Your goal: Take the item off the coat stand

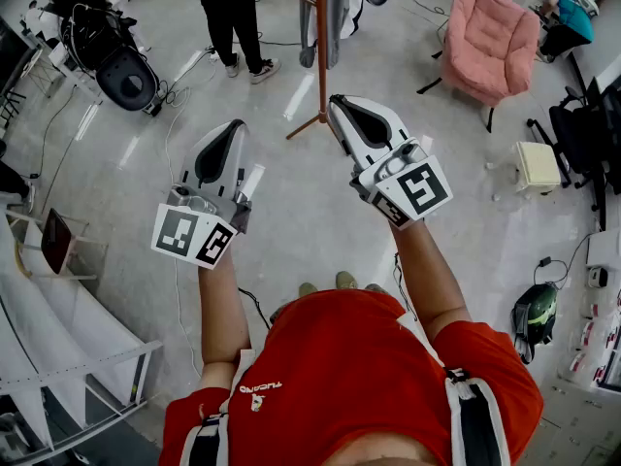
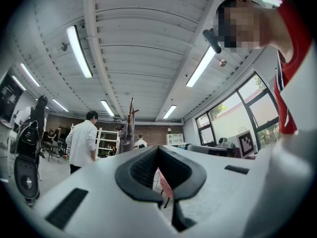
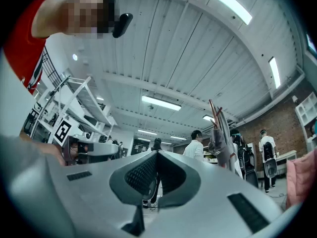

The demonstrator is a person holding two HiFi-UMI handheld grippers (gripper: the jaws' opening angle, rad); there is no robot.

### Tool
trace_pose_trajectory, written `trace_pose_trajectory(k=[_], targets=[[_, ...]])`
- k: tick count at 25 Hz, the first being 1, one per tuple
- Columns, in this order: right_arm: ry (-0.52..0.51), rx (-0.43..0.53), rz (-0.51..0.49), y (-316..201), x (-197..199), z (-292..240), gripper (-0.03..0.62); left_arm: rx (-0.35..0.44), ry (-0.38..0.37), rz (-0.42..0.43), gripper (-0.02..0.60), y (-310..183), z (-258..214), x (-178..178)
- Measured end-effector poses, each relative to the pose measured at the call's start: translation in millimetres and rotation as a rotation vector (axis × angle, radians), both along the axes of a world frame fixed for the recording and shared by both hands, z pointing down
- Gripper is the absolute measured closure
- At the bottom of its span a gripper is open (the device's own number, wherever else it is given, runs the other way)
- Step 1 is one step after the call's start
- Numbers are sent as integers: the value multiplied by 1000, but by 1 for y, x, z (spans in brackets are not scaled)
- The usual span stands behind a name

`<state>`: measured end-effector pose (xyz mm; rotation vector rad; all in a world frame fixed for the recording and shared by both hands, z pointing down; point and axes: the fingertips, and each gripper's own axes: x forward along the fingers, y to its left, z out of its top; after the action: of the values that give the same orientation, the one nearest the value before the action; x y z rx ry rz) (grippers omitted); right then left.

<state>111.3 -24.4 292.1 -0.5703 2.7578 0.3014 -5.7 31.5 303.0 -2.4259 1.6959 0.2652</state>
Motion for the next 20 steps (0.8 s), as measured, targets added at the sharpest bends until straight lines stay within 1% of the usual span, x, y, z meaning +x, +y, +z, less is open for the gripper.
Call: trace_pose_trajectory(k=[9,17,18,20], targets=[[1,-16,97,1,-15,-3,566,3,17,20,572,11,4,-23],[23,-22,141,-4,-42,-9,563,4,22,40,572,14,4,-48],[21,-21,146,-4,-45,-11,554,5,22,41,572,15,3,-50],[17,-24,149,-8,-52,-16,491,5,23,44,572,15,1,-55]])
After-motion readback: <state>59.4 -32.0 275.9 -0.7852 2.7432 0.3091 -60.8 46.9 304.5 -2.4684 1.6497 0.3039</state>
